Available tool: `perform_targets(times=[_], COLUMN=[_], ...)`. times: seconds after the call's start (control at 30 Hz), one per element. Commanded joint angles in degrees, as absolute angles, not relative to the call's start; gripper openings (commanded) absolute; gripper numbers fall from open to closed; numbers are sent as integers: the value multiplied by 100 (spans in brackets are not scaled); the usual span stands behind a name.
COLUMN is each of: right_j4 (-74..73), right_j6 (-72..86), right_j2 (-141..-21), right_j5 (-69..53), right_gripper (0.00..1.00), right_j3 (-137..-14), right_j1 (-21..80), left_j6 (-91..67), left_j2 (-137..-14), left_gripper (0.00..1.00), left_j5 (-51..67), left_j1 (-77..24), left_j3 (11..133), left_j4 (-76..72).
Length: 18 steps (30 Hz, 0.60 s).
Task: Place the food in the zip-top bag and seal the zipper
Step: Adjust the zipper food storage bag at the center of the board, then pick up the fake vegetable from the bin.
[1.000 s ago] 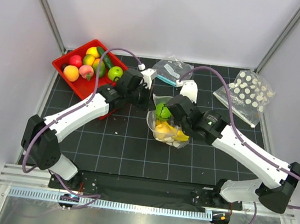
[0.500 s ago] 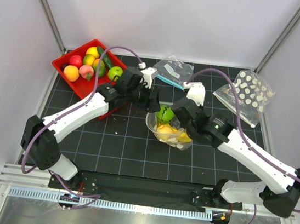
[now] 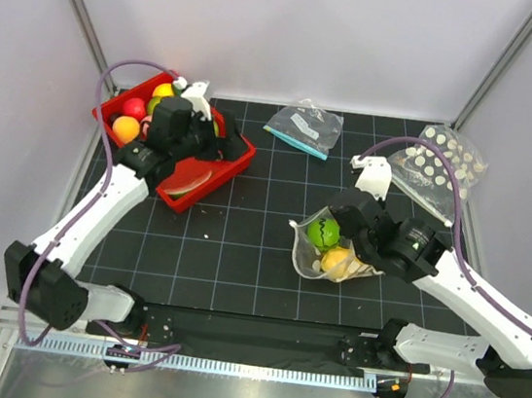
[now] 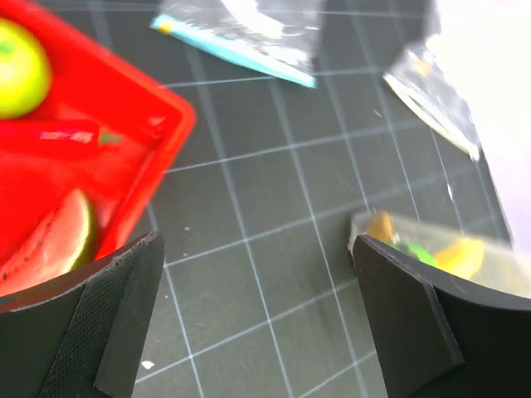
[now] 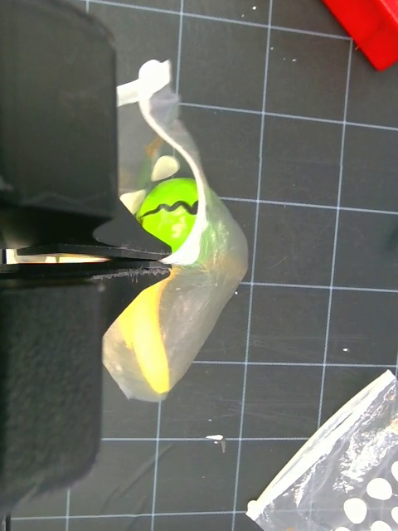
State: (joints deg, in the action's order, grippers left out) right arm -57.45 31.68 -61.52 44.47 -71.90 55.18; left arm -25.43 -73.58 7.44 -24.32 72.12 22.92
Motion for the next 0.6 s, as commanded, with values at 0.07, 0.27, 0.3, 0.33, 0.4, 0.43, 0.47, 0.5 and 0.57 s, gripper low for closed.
perform_targets(times=[0.07,0.27,0.3,0.33,0.4,0.43,0.47,0.5,0.57], right_j4=[-5415,-5265,-5239,-5212,-5133,-5115,-5080,-5071,-5054], right_j6=[3234,3164,3155,3147,3138,3120,3120,3103,3103], right_j2=[-6091,-6117,-6108,-6091,-6056,-6047,-6038,-6021,-5986], right_j5=[4509,4421,4403,4369,4351,4324,4316,4307,4263], right_gripper=[1,1,1,1,1,1,1,1,1], right_j3=[-7154,-7084,-7058,-7040,-6988,-6979,-6970,-6952,-6952], right_j1=[5537,5537,5537,5537,5537,5537,5537,5537,5546], left_j6=[-3550,-4129,-4253,-4402,-4999,-5332,-5779,-5957,-6248], left_j2=[-8401,-9210,-9289,-9360,-9562,-9641,-9720,-9921,-10141], left_gripper=[100,100,100,100,100,100,99,97,94], left_j5=[1423,1083,942,758,47,-321,-534,-823,-1054], left_j1=[-1215,-765,-765,-739,-738,-738,-738,-738,-738], left_j3=[7391,7558,7602,7637,7725,7743,7795,7848,8067], left_j4=[2180,2180,2180,2241,2442,2530,2627,2785,2996])
